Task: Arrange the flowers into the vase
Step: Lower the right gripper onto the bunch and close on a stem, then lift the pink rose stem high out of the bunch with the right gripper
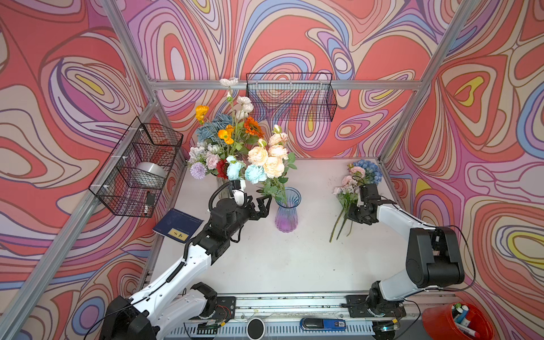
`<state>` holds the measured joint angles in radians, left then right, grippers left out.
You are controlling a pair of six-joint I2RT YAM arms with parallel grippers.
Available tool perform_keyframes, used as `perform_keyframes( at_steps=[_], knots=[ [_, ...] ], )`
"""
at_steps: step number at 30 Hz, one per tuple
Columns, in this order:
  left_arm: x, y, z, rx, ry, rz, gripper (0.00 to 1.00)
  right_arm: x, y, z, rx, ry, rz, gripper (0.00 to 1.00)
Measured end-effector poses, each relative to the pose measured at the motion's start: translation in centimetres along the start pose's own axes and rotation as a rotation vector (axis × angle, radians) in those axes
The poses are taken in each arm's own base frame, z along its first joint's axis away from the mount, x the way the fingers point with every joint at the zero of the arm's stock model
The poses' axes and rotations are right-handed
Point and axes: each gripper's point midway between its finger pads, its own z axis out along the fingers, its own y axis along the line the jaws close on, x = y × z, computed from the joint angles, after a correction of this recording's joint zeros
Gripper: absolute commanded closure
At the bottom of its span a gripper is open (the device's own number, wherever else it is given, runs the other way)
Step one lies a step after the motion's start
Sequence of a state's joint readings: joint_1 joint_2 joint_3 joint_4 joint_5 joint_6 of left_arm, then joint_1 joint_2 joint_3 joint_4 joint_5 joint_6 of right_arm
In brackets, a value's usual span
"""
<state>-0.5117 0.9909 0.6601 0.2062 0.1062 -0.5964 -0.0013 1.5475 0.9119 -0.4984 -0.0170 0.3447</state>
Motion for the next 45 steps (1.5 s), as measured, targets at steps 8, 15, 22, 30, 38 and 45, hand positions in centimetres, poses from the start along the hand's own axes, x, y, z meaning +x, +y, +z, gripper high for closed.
perform_keyframes(
  at_steps=[8,15,22,30,38,45],
  knots=[
    [0.3,0.2,0.4,-0.005,0.008,-0.001,0.00,-2.8,0.6,-3.4,-0.026,-0.151,-0.024,1.00],
    [0.6,0.2,0.7,-0.005,0.016,0.000,0.00,-6.0,2.8,-8.1,-0.141,-0.343,-0.061,1.00],
    [0.4,0.1,0.8,0.001,0.008,0.001,0.00,-6.7,5.0,-11.9,-0.299,-0.491,-0.092,1.00],
    [0.2,0.2,0.7,-0.007,-0.001,0.002,0.00,-8.1,6.9,-18.7,-0.474,-0.706,-0.062,1.00],
    [-0.2,0.4,0.6,-0.020,-0.019,-0.004,0.00,-9.9,9.4,-26.5,-0.677,-0.939,-0.085,1.00],
    [-0.4,0.4,0.2,-0.025,-0.034,-0.018,0.00,-9.1,17.2,-31.7,-0.903,-0.999,-0.258,1.00]
  ],
)
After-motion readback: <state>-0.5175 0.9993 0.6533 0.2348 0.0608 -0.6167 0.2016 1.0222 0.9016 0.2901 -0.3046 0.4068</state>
